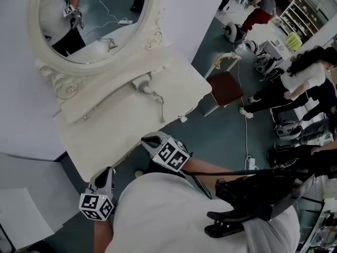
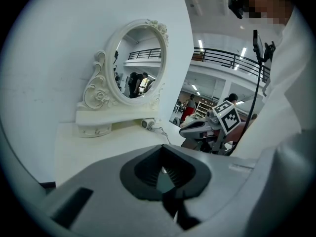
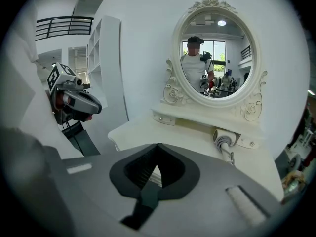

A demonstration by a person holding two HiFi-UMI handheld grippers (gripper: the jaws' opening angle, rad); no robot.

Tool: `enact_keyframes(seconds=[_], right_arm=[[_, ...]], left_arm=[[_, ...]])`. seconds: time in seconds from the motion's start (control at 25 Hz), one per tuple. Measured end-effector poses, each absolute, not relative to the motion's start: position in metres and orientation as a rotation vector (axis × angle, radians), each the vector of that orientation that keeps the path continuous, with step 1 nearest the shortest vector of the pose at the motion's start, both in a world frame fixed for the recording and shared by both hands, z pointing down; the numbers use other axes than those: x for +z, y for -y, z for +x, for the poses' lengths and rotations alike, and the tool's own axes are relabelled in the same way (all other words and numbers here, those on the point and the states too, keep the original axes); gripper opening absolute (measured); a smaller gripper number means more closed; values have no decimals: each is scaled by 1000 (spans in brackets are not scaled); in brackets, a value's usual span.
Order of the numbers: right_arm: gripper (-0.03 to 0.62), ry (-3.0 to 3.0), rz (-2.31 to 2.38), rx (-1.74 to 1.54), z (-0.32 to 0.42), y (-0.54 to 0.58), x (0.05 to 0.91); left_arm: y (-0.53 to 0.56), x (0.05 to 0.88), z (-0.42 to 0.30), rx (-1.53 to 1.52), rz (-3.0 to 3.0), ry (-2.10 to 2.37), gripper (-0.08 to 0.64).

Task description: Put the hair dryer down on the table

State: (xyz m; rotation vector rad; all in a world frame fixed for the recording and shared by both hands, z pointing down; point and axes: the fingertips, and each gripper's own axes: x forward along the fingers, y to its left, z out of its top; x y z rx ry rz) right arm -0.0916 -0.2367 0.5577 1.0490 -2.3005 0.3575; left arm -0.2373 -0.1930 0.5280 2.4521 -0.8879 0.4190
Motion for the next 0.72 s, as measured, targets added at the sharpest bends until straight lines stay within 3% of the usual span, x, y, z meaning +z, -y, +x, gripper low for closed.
enact_keyframes(seconds=[0.72], right_arm=[[0, 2254, 1089, 352, -82, 244, 561]], left_arm=[[207, 537, -234, 437, 2459, 828, -3]])
